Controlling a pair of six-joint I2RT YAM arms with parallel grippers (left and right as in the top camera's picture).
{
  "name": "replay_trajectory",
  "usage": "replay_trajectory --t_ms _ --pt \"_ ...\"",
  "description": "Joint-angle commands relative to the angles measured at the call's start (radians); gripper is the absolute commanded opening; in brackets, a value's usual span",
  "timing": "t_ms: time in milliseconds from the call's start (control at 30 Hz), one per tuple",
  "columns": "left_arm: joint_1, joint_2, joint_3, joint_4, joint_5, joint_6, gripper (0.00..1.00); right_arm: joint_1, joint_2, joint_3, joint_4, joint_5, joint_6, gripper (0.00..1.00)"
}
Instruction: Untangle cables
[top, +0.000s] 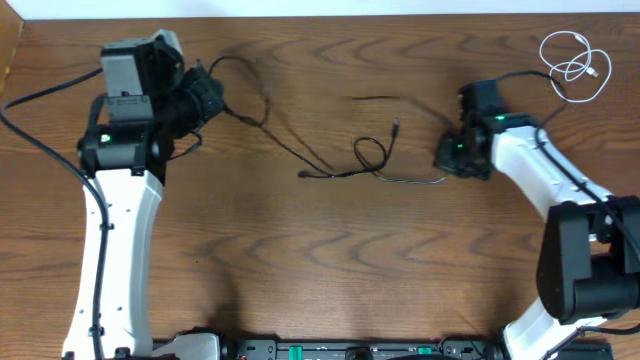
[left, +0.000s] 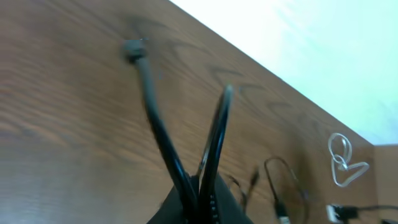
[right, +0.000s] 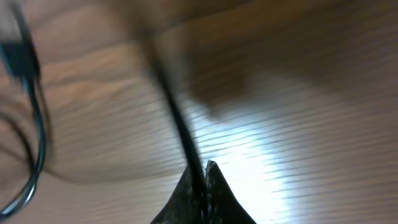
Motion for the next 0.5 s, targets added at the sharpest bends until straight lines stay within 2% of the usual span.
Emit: replay_trajectory --t_ms 0,133,300,467 --pt "0.039 -0.019 0.010 -0.018 -0.035 0.063 0.07 -0.089 0.001 0.002 -0.012 0.022 -0.030 0.01" --pt "0.056 -0.019 0.010 -0.035 -0.042 0.085 0.07 -0.204 0.001 0.003 -0.024 -0.042 -0.076 0.01" --pt "0.056 -0.018 0.010 -0.033 -0.042 0.087 0.07 -0.219 0.001 0.003 -0.034 -0.042 -0.118 0.01" --pt "0.074 -0.018 0.010 0.091 -0.042 0.208 0.07 -0.260 0.001 0.003 -0.041 0.033 -0.115 0.01"
